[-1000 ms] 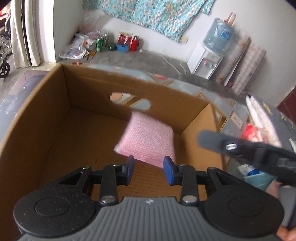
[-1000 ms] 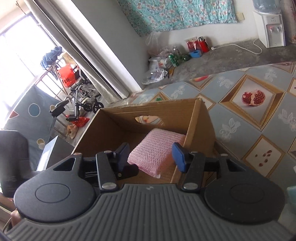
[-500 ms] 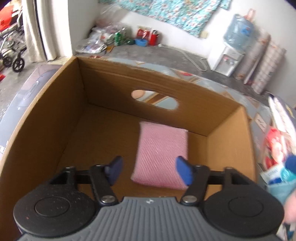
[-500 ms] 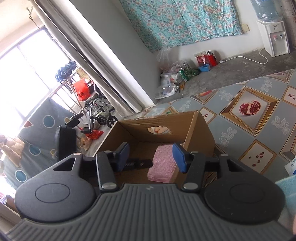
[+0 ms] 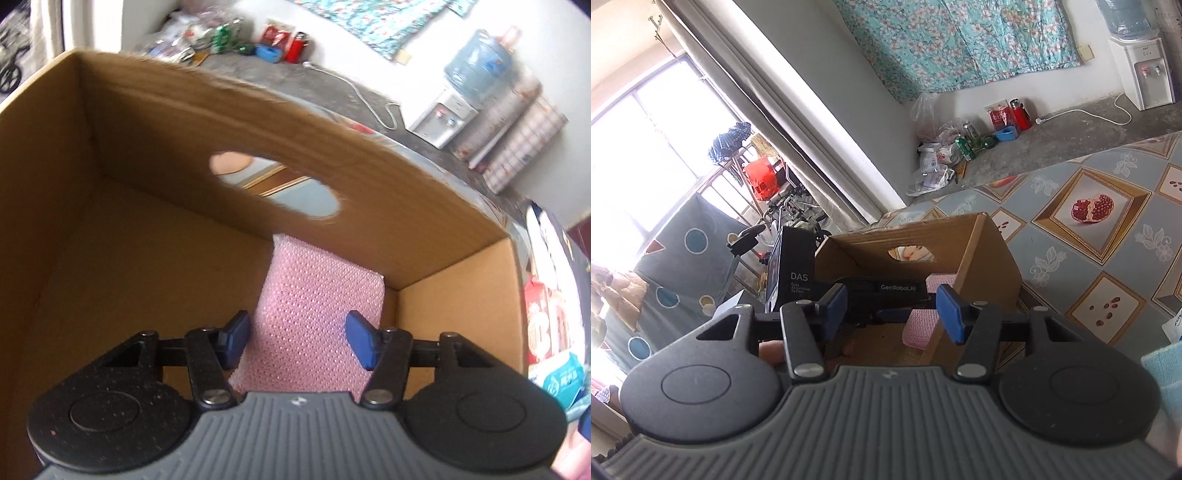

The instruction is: Organize soft objects

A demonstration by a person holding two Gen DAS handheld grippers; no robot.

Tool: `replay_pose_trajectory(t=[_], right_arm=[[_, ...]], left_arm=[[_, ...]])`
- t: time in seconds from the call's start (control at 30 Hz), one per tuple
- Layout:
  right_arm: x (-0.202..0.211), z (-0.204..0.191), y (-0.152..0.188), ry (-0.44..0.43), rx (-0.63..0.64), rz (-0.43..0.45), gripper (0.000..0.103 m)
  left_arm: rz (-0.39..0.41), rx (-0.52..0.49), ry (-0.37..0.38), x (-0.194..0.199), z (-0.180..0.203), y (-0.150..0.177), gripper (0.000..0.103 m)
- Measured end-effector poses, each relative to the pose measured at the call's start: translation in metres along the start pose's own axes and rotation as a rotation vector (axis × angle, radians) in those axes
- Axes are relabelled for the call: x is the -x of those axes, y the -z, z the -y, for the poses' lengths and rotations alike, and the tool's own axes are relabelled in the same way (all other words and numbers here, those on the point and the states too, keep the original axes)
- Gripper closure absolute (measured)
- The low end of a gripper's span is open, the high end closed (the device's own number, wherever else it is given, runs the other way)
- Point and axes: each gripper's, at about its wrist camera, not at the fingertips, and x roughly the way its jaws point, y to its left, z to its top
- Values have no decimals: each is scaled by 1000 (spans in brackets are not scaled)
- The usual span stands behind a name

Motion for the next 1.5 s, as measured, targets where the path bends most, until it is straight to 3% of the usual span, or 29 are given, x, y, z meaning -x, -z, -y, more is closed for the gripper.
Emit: replay_pose_trajectory(t=[0.2, 0.33, 0.43, 0.67, 0.77, 0.97, 1.07, 1.3, 1.5], right_arm=[[-1, 5, 4, 6, -9, -14, 49], [7, 5, 7, 19, -11, -4, 49], [21, 4, 10, 33, -12, 18, 46], [74, 3, 26, 40, -26, 81, 42], [108, 5, 33, 58, -18, 109, 40], [186, 21, 51, 162, 13, 179, 34], [219, 38, 61, 231, 4, 190, 33], [275, 79, 84, 354, -46, 188, 33], [299, 119, 99, 389, -136, 166, 32]], left_arm=[[-4, -29, 47, -1, 10, 5, 46], [14, -13, 30, 8, 14, 9, 29], [39, 31, 26, 22, 16, 9, 23], [171, 35, -9, 101, 25, 26, 16], [232, -7, 17, 146, 41, 40, 14], [386, -133, 99, 227, 79, 97, 5], [406, -187, 139, 233, 103, 130, 5], [337, -316, 230, 207, 162, 202, 5], [309, -420, 283, 177, 193, 258, 8]])
